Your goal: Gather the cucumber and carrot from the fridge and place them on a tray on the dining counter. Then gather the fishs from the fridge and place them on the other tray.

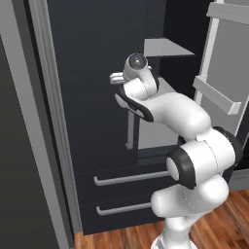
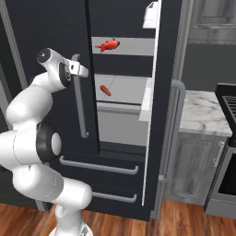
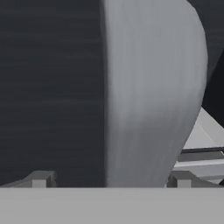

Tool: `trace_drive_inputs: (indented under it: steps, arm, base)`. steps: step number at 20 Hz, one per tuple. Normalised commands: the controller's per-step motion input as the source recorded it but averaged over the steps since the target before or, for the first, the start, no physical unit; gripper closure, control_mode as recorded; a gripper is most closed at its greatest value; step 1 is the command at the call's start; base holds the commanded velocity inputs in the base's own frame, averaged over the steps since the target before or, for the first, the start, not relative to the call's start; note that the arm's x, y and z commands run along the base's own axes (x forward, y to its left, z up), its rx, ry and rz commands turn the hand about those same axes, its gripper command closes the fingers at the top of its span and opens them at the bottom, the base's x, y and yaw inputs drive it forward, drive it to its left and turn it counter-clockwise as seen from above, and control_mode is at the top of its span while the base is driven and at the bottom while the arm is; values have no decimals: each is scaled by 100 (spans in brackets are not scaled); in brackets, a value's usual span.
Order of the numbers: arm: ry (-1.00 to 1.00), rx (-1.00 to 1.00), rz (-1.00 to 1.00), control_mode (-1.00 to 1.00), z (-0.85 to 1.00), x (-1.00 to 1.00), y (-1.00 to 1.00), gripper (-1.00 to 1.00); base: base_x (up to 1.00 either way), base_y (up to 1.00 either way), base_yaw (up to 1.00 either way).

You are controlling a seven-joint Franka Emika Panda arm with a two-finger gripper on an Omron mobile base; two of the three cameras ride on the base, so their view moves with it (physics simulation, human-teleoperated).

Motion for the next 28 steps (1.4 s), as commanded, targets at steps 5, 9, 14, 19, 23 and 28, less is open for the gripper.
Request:
trace_drive_inputs:
  steps: [5,9,14,19,23,28]
  arm:
    - [0,0,0,-100,0,42,-5,-100]
    - [0,0,0,-100,0,26,0,100]
    - [0,0,0,-100,0,35,0,100]
    - [0,0,5,-100,0,6,7,100]
    - [0,0,7,-100,0,-28,30,100]
    - [0,0,10,-100,0,-58,47,100]
  base:
    - [0,0,0]
    - [0,0,0]
    - [0,0,0]
    - [0,0,0]
    - [0,0,0]
    - [0,0,0]
